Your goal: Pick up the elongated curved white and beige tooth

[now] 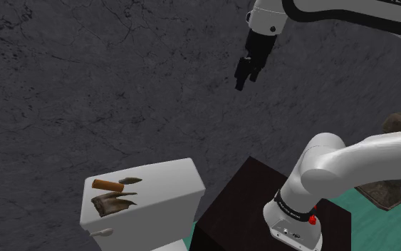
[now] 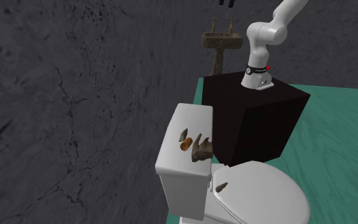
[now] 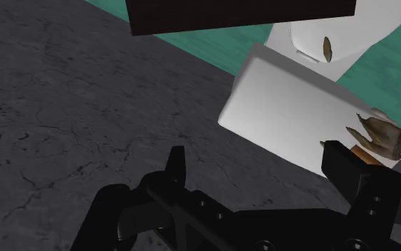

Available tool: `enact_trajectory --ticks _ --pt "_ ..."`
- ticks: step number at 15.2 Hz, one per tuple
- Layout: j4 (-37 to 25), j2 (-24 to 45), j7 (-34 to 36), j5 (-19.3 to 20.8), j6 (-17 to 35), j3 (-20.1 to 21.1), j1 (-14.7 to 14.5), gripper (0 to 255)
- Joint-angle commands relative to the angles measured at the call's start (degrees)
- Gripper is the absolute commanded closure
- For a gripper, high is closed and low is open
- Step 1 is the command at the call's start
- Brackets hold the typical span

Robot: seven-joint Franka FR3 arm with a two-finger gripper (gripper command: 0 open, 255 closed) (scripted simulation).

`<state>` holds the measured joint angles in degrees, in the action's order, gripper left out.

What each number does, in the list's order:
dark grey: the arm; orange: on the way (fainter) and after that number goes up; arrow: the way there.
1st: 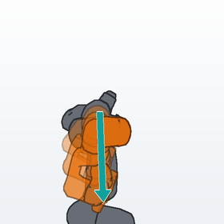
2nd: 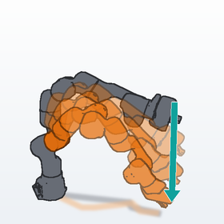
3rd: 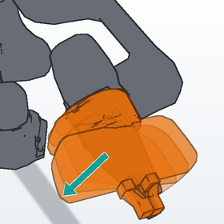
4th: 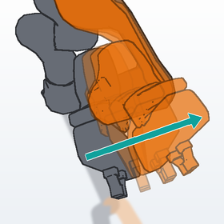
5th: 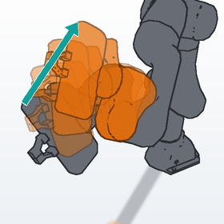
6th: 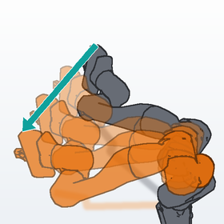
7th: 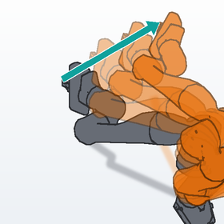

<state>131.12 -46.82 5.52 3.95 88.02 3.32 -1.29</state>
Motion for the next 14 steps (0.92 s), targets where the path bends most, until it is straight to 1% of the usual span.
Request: enact_trajectory --ticks 1,8,14 --pt "0.0 0.0 0.0 0.0 0.0 0.0 0.0 0" --pt "5.64 8.0 -4.27 -0.45 13.77 -0.86 -2.32 0" --pt "7.58 17.45 -8.03 -0.99 25.22 -1.19 -4.22 0"
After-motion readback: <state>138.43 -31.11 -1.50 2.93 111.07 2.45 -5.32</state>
